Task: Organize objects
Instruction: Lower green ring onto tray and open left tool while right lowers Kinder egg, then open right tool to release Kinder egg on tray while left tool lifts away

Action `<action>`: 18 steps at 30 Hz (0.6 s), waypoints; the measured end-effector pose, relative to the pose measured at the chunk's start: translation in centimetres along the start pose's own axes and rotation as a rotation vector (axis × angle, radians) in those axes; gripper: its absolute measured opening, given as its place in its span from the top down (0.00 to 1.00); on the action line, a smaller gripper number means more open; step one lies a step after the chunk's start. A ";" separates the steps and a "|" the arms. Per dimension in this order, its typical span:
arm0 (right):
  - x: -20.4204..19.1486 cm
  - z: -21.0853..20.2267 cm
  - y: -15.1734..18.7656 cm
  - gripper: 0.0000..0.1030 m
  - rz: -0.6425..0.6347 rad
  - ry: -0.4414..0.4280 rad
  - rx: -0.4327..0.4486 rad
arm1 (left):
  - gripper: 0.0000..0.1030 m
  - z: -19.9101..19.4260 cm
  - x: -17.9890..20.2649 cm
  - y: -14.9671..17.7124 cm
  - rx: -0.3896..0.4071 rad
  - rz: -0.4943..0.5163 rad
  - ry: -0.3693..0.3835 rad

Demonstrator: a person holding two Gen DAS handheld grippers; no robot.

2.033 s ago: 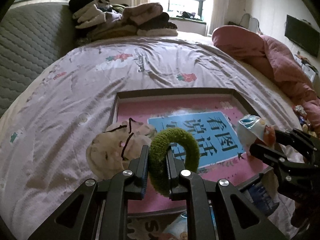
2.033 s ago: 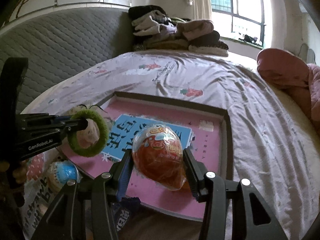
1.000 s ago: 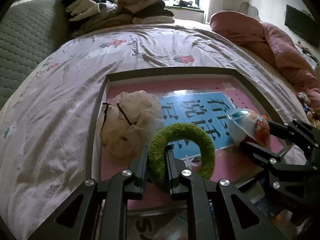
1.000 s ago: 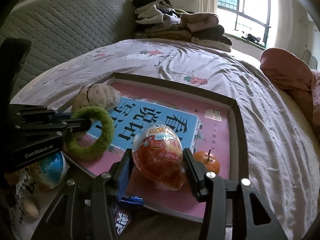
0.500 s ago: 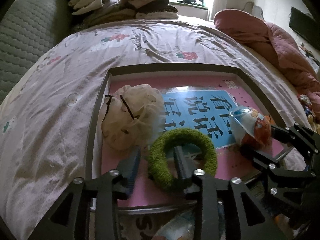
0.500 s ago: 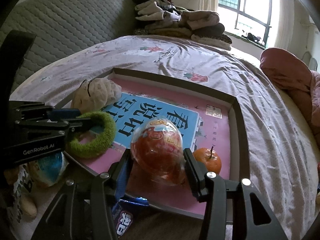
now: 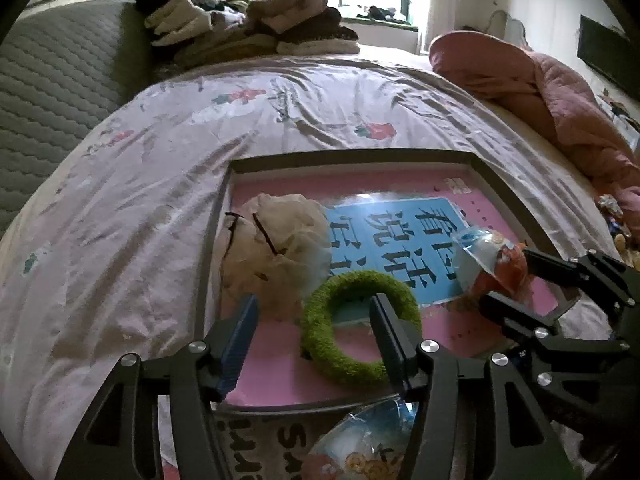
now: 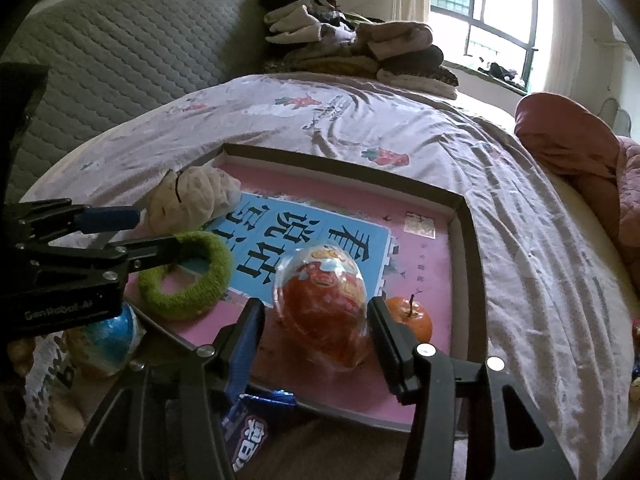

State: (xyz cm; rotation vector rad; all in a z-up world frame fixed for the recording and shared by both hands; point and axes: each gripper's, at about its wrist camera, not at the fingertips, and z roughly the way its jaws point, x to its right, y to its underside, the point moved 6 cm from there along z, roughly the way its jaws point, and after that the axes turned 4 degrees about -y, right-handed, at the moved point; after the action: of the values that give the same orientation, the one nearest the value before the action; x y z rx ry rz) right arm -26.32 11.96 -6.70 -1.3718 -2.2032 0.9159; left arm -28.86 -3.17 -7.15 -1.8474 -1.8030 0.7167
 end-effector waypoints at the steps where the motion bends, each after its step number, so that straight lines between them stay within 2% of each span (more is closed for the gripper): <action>1: 0.0 -0.2 -0.1 0.48 -0.002 0.005 0.007 | 0.42 -0.1 0.0 0.0 0.002 0.002 -0.006; 8: -0.1 -1.5 -1.0 0.47 0.000 -0.001 0.035 | 0.38 -1.4 0.0 -0.5 0.029 0.010 -0.015; 18: -0.2 -3.3 -2.0 0.47 0.008 -0.015 0.076 | 0.37 -3.1 0.1 -0.9 0.061 0.028 -0.039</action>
State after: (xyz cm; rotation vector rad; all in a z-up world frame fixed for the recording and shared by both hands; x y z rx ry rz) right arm -25.45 12.22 -2.98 -1.3442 -2.1525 1.0049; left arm -27.57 -2.91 -4.20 -1.8344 -1.7625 0.8148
